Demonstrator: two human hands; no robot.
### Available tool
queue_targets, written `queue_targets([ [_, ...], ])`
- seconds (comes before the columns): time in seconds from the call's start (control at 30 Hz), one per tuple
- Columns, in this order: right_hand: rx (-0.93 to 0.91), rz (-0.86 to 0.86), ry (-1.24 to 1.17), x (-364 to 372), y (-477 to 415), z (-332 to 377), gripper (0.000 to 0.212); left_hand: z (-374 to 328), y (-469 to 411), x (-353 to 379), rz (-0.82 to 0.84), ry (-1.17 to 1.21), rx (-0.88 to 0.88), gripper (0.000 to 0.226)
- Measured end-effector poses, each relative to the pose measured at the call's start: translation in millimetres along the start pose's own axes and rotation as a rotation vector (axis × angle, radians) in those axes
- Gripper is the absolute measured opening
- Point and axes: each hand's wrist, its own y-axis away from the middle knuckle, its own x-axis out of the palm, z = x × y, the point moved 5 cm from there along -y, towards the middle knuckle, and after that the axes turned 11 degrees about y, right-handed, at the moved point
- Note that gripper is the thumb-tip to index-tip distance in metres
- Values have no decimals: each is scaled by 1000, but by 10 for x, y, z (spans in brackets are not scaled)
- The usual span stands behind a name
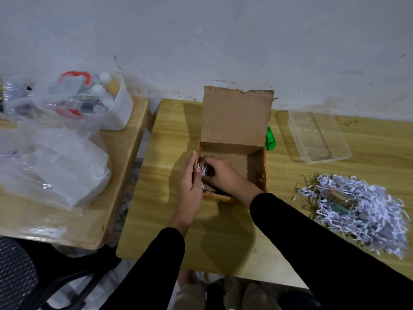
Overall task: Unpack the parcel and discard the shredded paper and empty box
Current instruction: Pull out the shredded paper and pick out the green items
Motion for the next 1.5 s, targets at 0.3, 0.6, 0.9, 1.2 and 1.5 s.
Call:
queue_targets([
  [0.3,-5,25,15,17,15,33,2,-47,-2,-44,10,-106,7,44],
  [0.6,18,-13,112,-426,156,102,7,-339,-24,-171,-39,-218,54,36],
  [0.9,151,-215,108,-1312,656,-165,4,-1000,-143,524,74,-190,308,26],
  [1.2,441,-485,177,-2161,2120,-1158,13,-729,377,2333,733,-437,341,29],
  [1.5,540,-372,166,-1715,2975,-1870,37,37,800,2897,1075,-857,270,63],
])
